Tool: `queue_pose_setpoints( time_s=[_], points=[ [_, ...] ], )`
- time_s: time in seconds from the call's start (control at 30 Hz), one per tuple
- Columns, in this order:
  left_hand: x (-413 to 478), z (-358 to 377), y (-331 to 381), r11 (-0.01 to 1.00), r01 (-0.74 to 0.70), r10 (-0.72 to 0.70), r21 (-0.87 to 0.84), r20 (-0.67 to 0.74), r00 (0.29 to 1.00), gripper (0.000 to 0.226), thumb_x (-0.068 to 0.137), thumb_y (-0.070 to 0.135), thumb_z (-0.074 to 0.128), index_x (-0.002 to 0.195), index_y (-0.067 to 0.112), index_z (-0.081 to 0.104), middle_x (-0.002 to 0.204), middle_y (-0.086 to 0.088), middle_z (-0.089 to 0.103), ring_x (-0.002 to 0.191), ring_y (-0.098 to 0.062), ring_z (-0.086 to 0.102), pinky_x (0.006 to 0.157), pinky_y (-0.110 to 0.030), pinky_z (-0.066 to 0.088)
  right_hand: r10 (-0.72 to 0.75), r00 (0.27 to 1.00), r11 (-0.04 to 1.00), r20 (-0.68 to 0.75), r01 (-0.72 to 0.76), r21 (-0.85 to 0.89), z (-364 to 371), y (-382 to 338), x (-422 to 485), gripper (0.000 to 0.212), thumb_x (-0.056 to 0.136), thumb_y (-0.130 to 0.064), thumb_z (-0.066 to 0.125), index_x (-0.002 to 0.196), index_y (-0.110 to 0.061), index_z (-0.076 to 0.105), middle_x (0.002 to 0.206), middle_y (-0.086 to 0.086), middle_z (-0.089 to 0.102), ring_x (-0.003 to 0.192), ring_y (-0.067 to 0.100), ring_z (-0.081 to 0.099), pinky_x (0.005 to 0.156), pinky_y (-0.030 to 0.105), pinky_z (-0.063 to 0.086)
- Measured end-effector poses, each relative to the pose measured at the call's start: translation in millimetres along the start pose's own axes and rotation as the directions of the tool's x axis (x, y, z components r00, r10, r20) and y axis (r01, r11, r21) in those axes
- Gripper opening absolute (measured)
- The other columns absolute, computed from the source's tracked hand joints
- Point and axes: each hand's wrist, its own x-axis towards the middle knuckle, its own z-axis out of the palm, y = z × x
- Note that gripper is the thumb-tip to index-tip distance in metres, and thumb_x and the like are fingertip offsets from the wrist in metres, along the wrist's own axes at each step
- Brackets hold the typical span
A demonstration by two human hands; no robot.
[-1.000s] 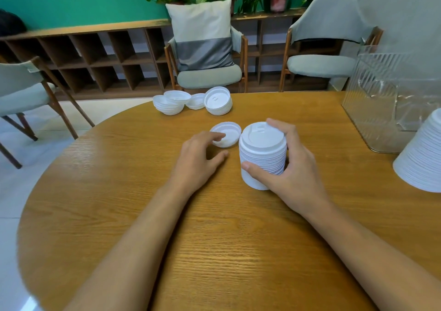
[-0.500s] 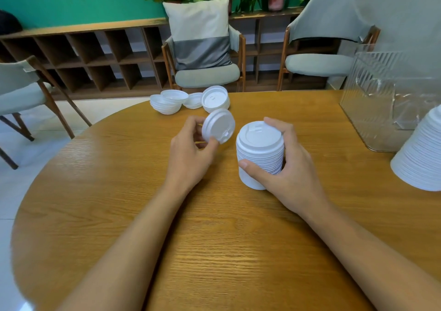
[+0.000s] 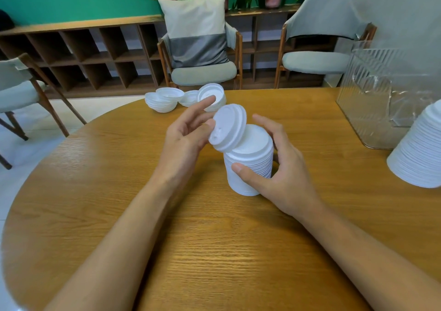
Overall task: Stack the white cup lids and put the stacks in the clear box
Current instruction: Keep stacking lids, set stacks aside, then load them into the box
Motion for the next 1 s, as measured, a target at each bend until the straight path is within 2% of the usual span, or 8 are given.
queue_pose_setpoints(
  time_s=[0.13,0.23,0.33,0.43,0.63,0.8,0.9,1.0],
  points=[
    [-6,8,0,0.994,-0.052,0.052,0.100,0.005,0.999,0.029,0.102,0.011,0.065,0.131,0.006,0.064,0.120,-0.012,0.077,0.116,-0.027,0.071,0.104,-0.043,0.055,-0.030,0.999,0.999,0.030,0.029,0.043,2,0,-1,0.100,0.082,-0.042,0.087,0.158,-0.046,0.021,0.131,-0.021,0.061,0.124,0.007,0.061,0.102,0.033,0.053],
    [-9,15,-3,0.967,-0.085,0.084,0.240,0.014,0.996,0.019,0.105,0.016,0.062,0.115,0.001,0.069,0.117,-0.006,0.078,0.113,-0.020,0.071,0.101,-0.039,0.055,-0.040,0.999,0.999,0.037,0.040,0.004,3,1,-1,0.090,0.082,-0.042,0.084,0.156,-0.041,0.034,0.141,-0.018,0.056,0.132,0.008,0.056,0.106,0.035,0.050],
    [-15,21,-1,0.934,-0.134,0.124,0.330,0.052,0.991,0.032,0.108,0.035,0.054,0.109,0.007,0.070,0.107,0.002,0.075,0.101,-0.011,0.064,0.090,-0.026,0.048,-0.049,0.999,0.999,0.012,0.049,-0.020,4,1,0,0.081,0.080,-0.043,0.084,0.150,-0.032,0.045,0.140,-0.016,0.057,0.130,0.008,0.056,0.103,0.034,0.050],
    [-20,24,-1,0.848,-0.214,0.181,0.485,0.114,0.977,0.043,0.089,0.056,0.062,0.112,0.020,0.067,0.110,0.010,0.065,0.102,-0.006,0.059,0.085,-0.022,0.044,-0.046,0.999,0.999,0.000,0.046,-0.011,4,2,1,0.081,0.080,-0.042,0.086,0.149,-0.030,0.045,0.138,-0.012,0.058,0.128,0.015,0.059,0.100,0.039,0.053],
    [-18,16,7,0.917,-0.223,0.176,0.331,0.168,0.970,0.050,0.086,0.033,0.073,0.131,0.015,0.061,0.124,0.001,0.071,0.120,-0.020,0.064,0.103,-0.054,0.051,-0.028,1.000,0.999,0.014,0.028,0.027,3,1,0,0.090,0.081,-0.042,0.086,0.155,-0.036,0.036,0.141,-0.015,0.056,0.130,0.011,0.058,0.101,0.035,0.054],
    [-20,17,7,0.947,-0.182,0.101,0.266,0.289,0.952,0.065,0.085,0.007,0.061,0.148,0.009,0.046,0.142,-0.008,0.066,0.136,-0.027,0.058,0.115,-0.052,0.045,-0.060,0.998,0.998,0.004,0.060,0.004,4,0,1,0.080,0.082,-0.041,0.084,0.150,-0.032,0.043,0.140,-0.014,0.057,0.130,0.013,0.057,0.102,0.038,0.052],
    [-21,20,6,0.927,-0.204,0.128,0.316,0.245,0.961,0.067,0.089,0.026,0.070,0.151,0.015,0.047,0.147,-0.001,0.060,0.142,-0.022,0.052,0.116,-0.046,0.044,-0.058,0.998,0.998,-0.007,0.058,-0.002,5,1,1,0.076,0.081,-0.045,0.084,0.146,-0.029,0.048,0.137,-0.011,0.059,0.127,0.016,0.059,0.100,0.041,0.053],
    [-20,22,5,0.901,-0.224,0.166,0.371,0.182,0.969,0.072,0.083,0.028,0.085,0.147,0.022,0.052,0.129,-0.002,0.065,0.127,-0.022,0.060,0.109,-0.047,0.050,-0.068,0.998,0.998,-0.008,0.068,0.003,5,1,1,0.076,0.081,-0.041,0.085,0.146,-0.027,0.048,0.138,-0.013,0.059,0.128,0.014,0.059,0.100,0.038,0.053]
  ],
)
